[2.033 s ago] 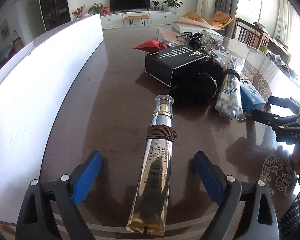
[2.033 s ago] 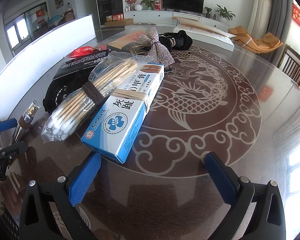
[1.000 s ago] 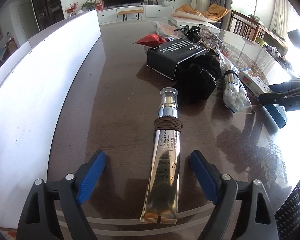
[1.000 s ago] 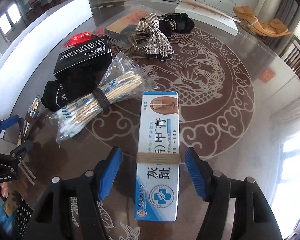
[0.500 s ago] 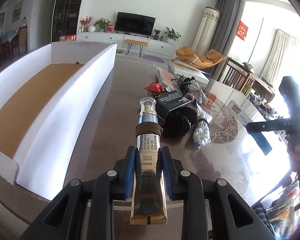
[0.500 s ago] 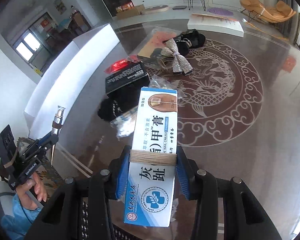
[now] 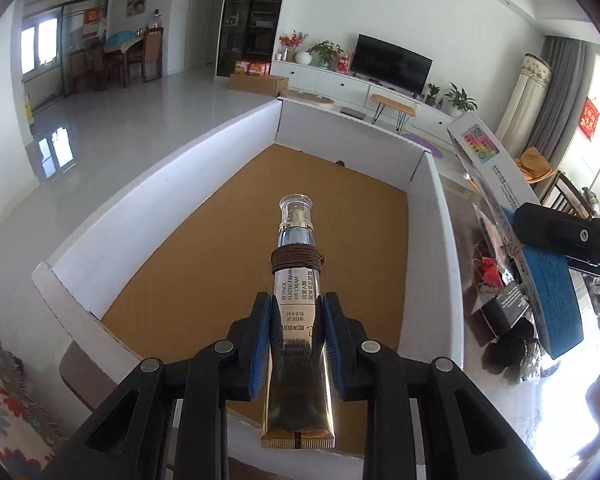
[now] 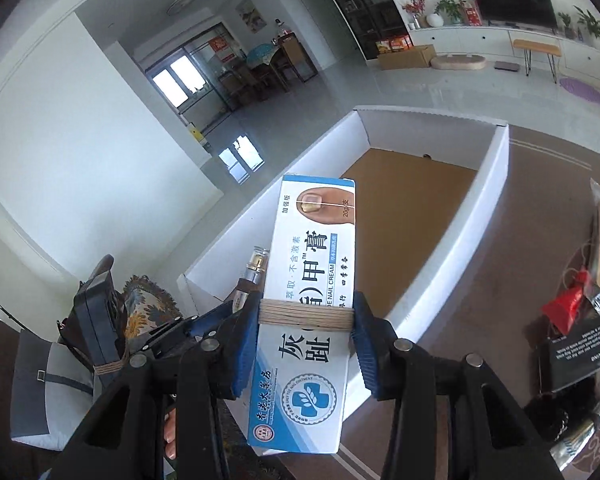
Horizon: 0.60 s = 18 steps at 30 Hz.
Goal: Organize objects
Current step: 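Carry the tube with the left tool into the white bin while the right tool drops the box there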
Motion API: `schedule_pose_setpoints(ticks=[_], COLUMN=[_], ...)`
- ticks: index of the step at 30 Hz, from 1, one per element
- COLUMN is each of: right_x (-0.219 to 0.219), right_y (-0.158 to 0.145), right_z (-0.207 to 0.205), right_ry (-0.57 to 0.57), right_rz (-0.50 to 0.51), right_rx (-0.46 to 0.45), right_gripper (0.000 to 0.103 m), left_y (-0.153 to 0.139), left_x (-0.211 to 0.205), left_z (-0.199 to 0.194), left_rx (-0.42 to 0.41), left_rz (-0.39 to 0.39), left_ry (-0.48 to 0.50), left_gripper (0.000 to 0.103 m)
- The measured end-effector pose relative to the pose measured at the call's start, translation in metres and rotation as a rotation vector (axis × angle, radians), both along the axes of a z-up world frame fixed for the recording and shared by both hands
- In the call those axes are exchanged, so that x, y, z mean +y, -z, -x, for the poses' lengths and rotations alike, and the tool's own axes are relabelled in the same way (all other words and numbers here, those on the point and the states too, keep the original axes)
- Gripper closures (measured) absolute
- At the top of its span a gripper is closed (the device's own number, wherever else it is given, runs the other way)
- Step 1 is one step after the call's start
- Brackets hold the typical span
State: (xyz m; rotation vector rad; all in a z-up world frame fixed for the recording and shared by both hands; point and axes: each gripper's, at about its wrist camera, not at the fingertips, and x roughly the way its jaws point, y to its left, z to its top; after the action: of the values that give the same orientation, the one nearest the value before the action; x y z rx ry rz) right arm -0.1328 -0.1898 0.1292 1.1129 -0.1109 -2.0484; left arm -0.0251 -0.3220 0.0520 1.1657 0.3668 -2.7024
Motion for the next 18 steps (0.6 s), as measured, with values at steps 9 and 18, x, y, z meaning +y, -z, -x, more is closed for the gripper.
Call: schedule_pose_setpoints(ticks=[9,18], right_x=[-0.015,0.140], right_y=[0.043,0.041], right_z=[-0.005,-0.042], right_ry=[0.040,0.261], right_rz=[-0.019,-0.178], right_rx=[-0.016,0.299], right_gripper=[0.040,0.008], left_y=[0.021,-0.012], left_x=[-0.002,0.121], left_z=[0.005,-0.031], left_rx=[-0.022,0.129], left_rz=[0.012,-0.065], left_ry=[-0.055,0.167], left_gripper=[0.038,0.027])
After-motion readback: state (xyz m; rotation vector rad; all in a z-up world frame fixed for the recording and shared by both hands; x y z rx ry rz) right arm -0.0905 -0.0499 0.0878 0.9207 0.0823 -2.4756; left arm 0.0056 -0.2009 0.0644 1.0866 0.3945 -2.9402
